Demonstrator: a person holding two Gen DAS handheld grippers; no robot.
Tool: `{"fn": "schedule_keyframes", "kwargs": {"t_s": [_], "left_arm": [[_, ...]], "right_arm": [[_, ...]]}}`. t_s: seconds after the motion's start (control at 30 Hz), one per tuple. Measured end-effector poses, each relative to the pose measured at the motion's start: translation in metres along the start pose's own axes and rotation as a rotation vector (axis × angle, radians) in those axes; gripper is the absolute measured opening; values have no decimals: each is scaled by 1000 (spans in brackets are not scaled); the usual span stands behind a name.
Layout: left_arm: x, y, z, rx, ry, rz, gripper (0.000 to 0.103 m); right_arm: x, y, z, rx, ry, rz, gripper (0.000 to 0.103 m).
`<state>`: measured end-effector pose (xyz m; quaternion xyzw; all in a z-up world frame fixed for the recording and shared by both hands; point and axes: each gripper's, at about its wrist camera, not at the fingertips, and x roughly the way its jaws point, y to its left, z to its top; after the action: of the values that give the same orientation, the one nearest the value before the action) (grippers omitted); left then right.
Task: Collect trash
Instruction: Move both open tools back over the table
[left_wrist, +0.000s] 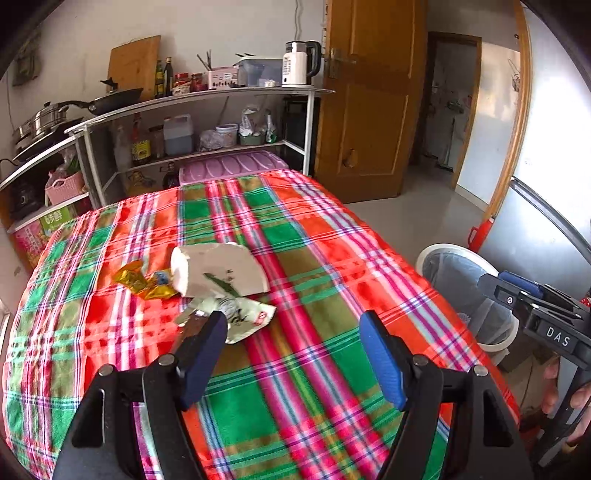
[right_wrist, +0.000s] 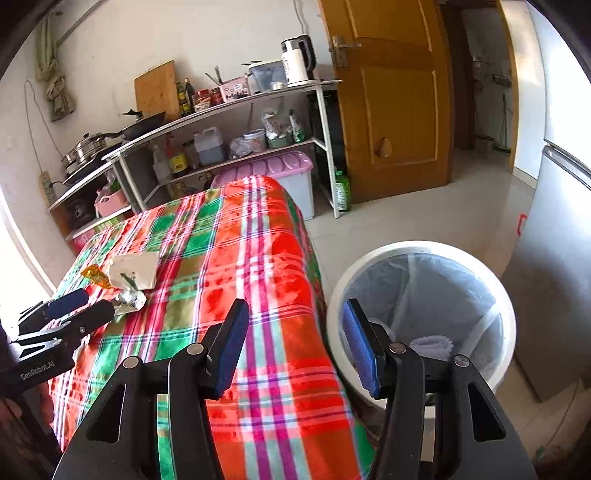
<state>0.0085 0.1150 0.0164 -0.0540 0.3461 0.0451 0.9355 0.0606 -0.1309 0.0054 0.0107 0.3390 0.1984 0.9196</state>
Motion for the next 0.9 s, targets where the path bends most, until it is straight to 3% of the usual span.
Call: {"fn": "schedule_keyframes", "kwargs": {"t_s": [0.33,0.6,0.73,0.9], "left_arm": [[4,64,-22,-78,43,101,76],[20,86,-27,-97,94,90,77],[34,92,-28,-108,151,39,76],[42,92,-25,-77,157,30,76]], "right_arm": [[31,62,4,-96,39,74,54],[49,94,4,-151,72,104,54],[59,107,7,-178,91,114,54],[67,119,12,-199,97,128,54]]}}
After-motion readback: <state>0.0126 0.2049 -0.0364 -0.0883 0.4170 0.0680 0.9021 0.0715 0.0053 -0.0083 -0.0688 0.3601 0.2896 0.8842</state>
